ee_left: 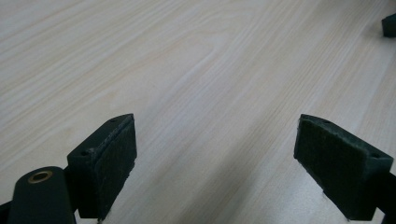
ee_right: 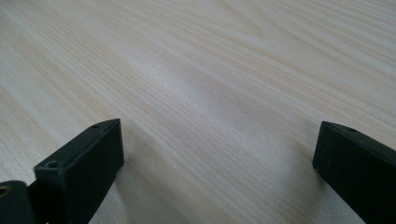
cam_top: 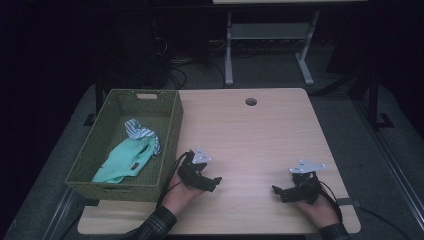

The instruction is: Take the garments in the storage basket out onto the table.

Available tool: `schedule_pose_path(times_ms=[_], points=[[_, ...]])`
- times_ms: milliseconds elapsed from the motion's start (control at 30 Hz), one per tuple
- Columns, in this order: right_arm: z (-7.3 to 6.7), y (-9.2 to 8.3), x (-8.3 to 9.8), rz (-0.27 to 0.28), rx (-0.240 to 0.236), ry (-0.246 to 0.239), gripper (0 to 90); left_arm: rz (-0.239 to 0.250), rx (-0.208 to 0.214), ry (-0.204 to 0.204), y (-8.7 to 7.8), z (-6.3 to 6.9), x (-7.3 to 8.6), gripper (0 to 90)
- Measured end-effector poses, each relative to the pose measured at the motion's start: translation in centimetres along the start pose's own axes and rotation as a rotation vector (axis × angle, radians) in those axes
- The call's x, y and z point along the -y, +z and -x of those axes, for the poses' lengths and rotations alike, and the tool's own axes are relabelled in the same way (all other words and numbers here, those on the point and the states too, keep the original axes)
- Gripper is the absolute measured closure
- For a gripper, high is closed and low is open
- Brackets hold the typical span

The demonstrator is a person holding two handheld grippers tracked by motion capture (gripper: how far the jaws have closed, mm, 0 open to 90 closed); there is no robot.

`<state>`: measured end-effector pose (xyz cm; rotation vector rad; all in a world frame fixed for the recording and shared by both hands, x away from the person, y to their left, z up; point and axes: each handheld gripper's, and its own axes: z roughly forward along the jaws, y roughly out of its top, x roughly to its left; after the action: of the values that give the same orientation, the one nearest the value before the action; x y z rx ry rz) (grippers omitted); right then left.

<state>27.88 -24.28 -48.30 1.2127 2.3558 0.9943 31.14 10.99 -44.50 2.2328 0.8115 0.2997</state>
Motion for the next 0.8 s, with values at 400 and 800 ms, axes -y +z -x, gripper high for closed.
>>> schedule_pose_path(times_ms=[400,800], points=[[0.0,0.0,0.0,0.000,0.000,0.000,1.4,0.005,0.010,-0.007,-1.5,0.1,-1.2,12.9],[0.0,0.0,0.0,0.000,0.000,0.000,1.4,-0.011,0.010,-0.010,-2.4,0.0,-2.4,13.0]])
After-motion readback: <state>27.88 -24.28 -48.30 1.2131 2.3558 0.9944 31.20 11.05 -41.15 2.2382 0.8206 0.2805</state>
